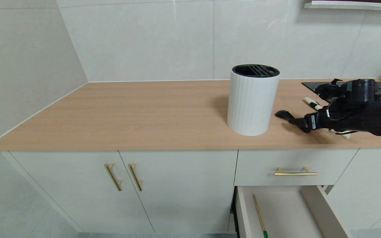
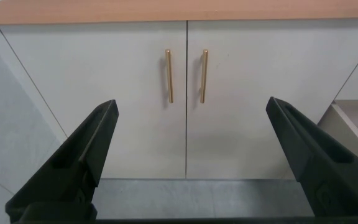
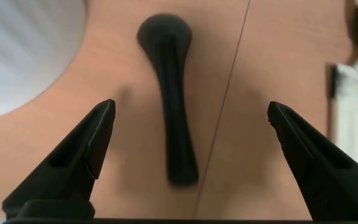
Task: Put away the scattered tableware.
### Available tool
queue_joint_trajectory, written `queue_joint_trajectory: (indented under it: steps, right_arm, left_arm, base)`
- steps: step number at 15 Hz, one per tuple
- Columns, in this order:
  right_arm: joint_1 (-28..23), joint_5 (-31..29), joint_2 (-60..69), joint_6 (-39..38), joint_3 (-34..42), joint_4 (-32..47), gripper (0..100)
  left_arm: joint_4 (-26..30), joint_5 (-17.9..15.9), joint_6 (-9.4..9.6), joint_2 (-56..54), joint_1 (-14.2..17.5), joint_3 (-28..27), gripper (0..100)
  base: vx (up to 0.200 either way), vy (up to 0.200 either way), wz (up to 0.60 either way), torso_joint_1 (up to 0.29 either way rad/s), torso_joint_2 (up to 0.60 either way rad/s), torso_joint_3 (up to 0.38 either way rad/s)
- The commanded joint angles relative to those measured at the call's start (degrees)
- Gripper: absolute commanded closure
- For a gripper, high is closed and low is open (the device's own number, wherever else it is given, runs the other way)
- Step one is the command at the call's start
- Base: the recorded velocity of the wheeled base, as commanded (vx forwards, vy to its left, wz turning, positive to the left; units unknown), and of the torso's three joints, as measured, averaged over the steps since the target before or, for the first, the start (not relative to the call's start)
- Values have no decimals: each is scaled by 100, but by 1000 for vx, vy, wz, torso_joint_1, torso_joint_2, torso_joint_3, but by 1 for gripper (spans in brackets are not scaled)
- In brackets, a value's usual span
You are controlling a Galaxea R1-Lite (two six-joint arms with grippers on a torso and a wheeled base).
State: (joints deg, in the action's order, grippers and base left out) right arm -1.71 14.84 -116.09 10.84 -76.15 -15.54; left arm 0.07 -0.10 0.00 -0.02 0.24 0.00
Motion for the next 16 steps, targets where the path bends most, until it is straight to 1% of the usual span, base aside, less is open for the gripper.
queue_joint_trajectory:
  steps: [1,8,9,16]
  right_arm:
    - [12,2,-309,-11,-13,-247,0]
    - [65,81,-388,-117,-40,-309,0]
    - [65,81,-414,-126,-84,-309,100]
    - [74,72,-414,-126,-84,-274,100]
  left_arm:
    - [1,1,0,2,2,0,0]
    - [1,1,0,2,2,0,0]
    - [1,1,0,2,2,0,0]
    - [-7,1,0,2,2,0,0]
  base:
    - [0,0,0,0,0,0]
    - [0,0,0,0,0,0]
    - [0,0,0,0,0,0]
    - [0,0,0,0,0,0]
